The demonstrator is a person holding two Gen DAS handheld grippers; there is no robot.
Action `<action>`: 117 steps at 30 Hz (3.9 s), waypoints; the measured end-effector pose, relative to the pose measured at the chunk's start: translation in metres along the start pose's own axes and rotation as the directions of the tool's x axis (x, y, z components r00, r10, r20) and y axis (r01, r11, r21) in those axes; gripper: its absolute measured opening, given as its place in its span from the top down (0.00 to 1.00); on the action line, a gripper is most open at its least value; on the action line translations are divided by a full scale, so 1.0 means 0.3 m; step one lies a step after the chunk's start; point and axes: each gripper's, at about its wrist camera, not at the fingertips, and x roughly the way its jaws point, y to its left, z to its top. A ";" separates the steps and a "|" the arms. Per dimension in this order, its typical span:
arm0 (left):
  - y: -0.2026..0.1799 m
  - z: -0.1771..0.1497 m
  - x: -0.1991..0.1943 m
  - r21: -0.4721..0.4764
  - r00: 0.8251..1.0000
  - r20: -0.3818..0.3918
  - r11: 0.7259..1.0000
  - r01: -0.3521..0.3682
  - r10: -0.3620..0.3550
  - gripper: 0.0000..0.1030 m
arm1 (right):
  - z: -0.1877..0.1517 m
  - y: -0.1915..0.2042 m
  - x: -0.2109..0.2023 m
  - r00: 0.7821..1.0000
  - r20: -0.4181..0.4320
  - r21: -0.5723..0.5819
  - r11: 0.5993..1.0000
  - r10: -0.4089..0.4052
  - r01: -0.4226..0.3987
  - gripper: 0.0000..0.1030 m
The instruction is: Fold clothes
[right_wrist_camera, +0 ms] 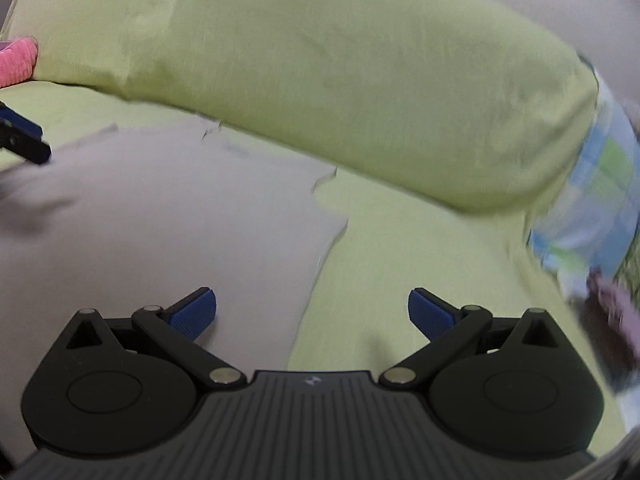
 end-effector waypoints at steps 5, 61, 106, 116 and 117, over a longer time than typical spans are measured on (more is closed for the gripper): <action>0.031 0.008 0.096 0.018 0.999 -0.042 1.000 -0.005 0.006 0.17 | 0.072 0.024 0.154 1.000 0.009 -0.079 0.997 0.001 0.000 0.02; -0.207 -0.321 -0.550 -0.246 0.978 -0.025 0.947 -0.208 0.209 0.03 | -0.124 -0.060 -0.359 0.993 -0.004 0.264 0.958 0.114 -0.109 0.02; -0.346 -0.410 -0.649 -0.186 0.954 -0.159 0.941 -0.282 0.255 0.01 | -0.237 0.124 -0.686 0.966 -0.188 0.313 0.943 0.179 -0.114 0.01; -0.358 -0.410 -0.605 -0.146 0.950 -0.193 0.950 -0.275 0.245 0.01 | -0.250 0.110 -0.667 0.957 -0.217 0.332 0.936 0.192 -0.113 0.01; -0.360 -0.410 -0.601 -0.146 0.949 -0.197 0.950 -0.276 0.245 0.01 | -0.252 0.107 -0.665 0.957 -0.218 0.335 0.936 0.193 -0.112 0.01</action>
